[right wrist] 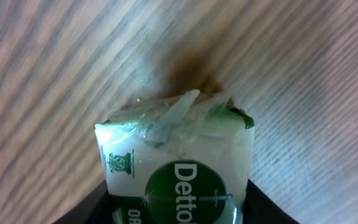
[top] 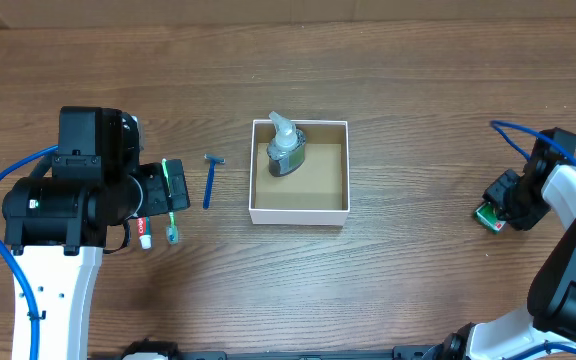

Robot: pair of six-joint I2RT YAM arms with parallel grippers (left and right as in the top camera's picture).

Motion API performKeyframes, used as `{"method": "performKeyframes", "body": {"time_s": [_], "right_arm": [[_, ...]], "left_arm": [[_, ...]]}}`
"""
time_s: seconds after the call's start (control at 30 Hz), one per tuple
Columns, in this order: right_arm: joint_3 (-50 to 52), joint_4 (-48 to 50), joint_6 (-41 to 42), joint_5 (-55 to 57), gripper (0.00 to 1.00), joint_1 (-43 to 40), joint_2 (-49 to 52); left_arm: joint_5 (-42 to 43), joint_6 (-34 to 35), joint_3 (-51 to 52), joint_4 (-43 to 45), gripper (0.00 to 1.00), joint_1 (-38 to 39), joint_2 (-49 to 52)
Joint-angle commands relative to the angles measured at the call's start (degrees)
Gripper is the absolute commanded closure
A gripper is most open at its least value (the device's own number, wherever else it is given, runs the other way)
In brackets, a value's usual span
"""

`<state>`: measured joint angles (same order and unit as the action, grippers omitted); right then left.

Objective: Pack container
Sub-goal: 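Grasp the green Dettol soap bar with the right gripper, then carry the soap bar into the box and release it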

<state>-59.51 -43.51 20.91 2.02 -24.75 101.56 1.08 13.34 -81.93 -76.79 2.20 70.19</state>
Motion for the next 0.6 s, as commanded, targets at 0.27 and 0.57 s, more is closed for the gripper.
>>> {"method": "performKeyframes", "body": {"time_s": [0.27, 0.57], "right_arm": [[-21.6, -12.9, -5.8, -8.2, 0.89, 8.5, -14.3], [-24.8, -13.0, -9.0, -8.1, 0.89, 34.2, -19.2]], "left_arm": [[0.0, -0.9, -1.3, -0.1, 0.00, -0.3, -0.1], [0.0, -0.9, -1.3, -0.1, 0.00, -0.3, -0.1]]}}
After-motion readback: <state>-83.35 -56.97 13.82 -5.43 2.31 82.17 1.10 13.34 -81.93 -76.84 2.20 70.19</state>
